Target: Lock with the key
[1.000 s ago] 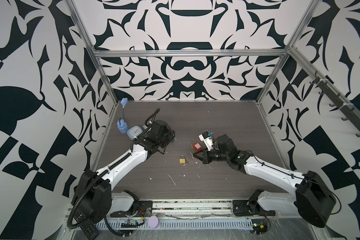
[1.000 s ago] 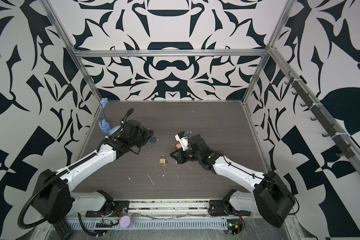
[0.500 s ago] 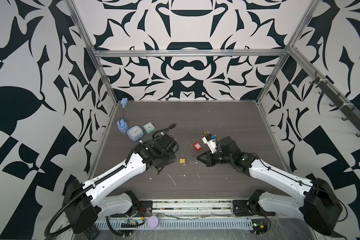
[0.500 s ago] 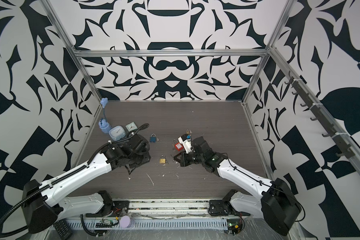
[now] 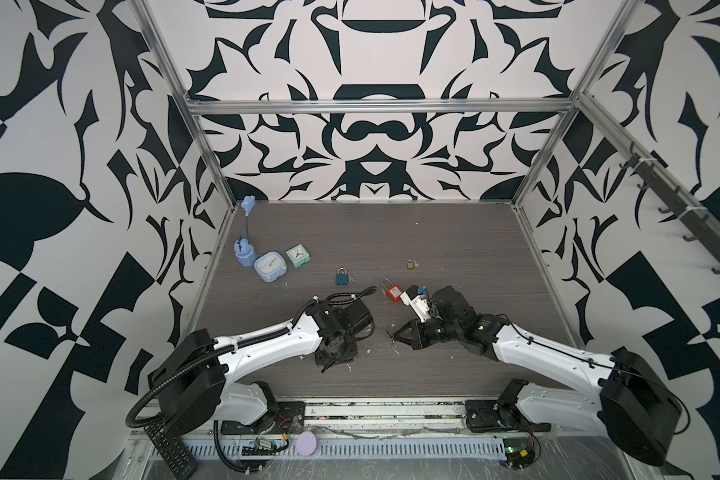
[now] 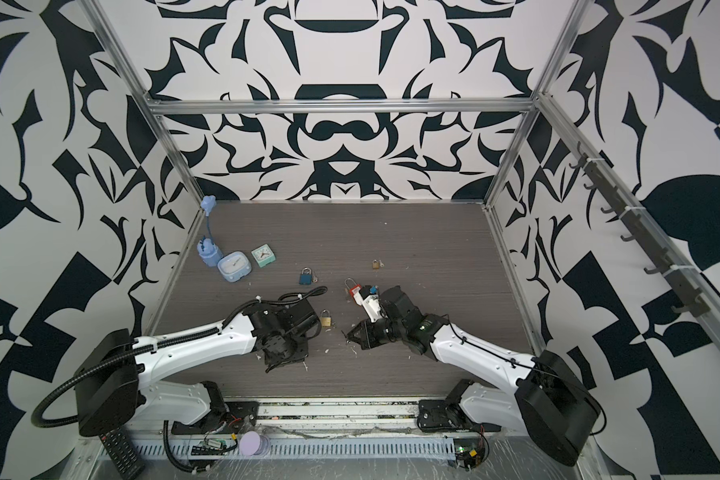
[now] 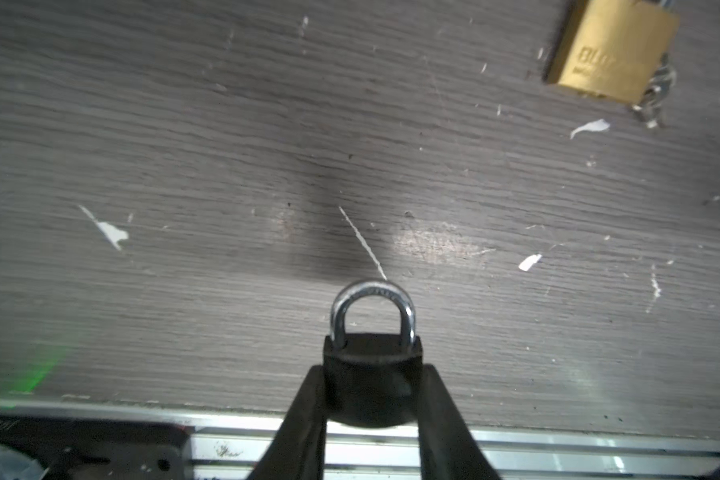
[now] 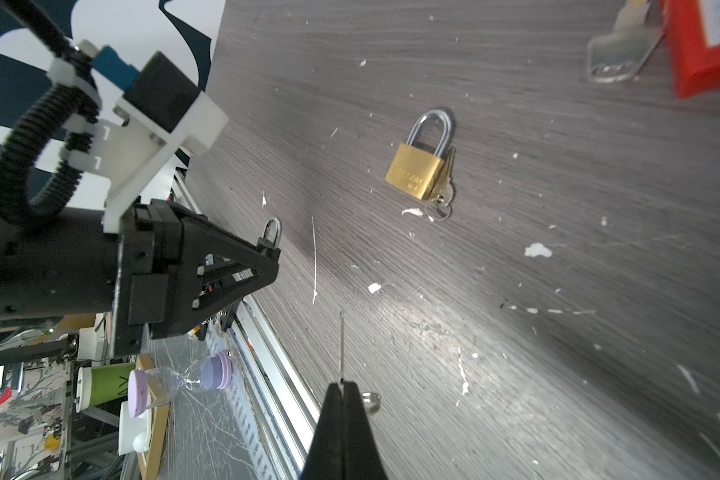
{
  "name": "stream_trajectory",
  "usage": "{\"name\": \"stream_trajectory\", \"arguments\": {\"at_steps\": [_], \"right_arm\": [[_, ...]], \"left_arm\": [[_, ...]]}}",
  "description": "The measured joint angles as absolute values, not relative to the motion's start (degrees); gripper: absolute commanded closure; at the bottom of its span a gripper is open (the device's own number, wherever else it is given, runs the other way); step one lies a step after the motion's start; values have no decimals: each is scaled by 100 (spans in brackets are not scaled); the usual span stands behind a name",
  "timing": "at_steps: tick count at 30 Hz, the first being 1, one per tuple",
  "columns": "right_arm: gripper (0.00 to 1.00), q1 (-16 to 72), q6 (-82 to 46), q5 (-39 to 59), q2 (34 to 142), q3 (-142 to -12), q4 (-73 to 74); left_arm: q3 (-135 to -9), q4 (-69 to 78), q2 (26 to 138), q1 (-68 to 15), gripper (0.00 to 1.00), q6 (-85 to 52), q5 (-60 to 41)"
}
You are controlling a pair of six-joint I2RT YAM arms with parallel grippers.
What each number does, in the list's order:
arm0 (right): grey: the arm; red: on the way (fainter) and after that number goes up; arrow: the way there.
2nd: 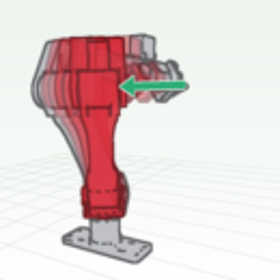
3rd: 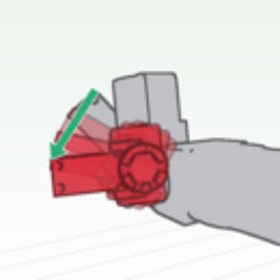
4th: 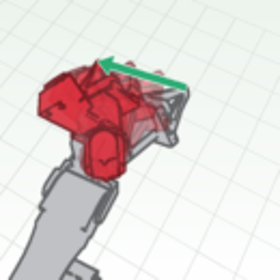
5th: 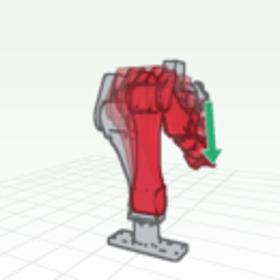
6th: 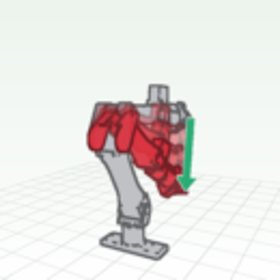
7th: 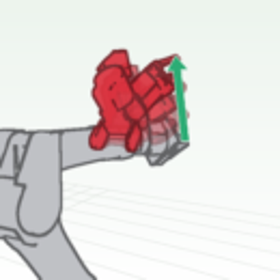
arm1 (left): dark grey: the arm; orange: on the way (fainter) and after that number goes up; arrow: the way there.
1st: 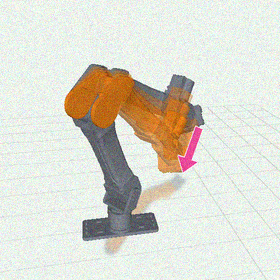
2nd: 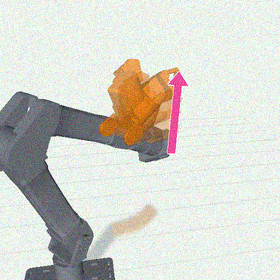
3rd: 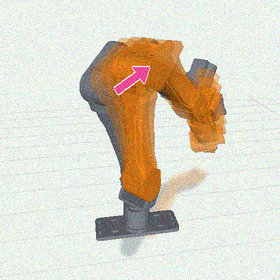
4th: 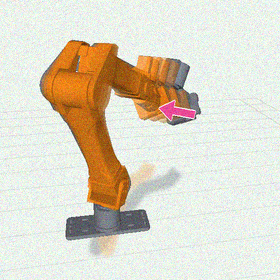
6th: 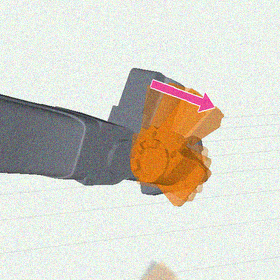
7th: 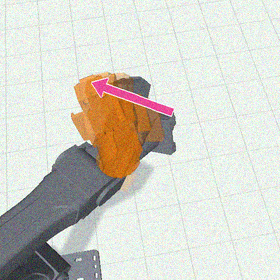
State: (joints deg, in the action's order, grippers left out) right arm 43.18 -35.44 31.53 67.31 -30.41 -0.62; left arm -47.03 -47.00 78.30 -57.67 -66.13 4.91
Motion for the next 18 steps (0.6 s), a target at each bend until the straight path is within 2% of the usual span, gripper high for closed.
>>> {"name": "stream_trajectory", "arguments": {"at_steps": [9, 18], "right_arm": [[100, 4657, -3760, 3173, 7295, -2987, 292], [100, 4821, -3905, 3181, 7732, -2993, 659]], "left_arm": [[-4497, -4224, 8162, -5767, 100, -6641, 266], [-4071, -4099, 7942, -5767, 100, -7948, 307]]}}
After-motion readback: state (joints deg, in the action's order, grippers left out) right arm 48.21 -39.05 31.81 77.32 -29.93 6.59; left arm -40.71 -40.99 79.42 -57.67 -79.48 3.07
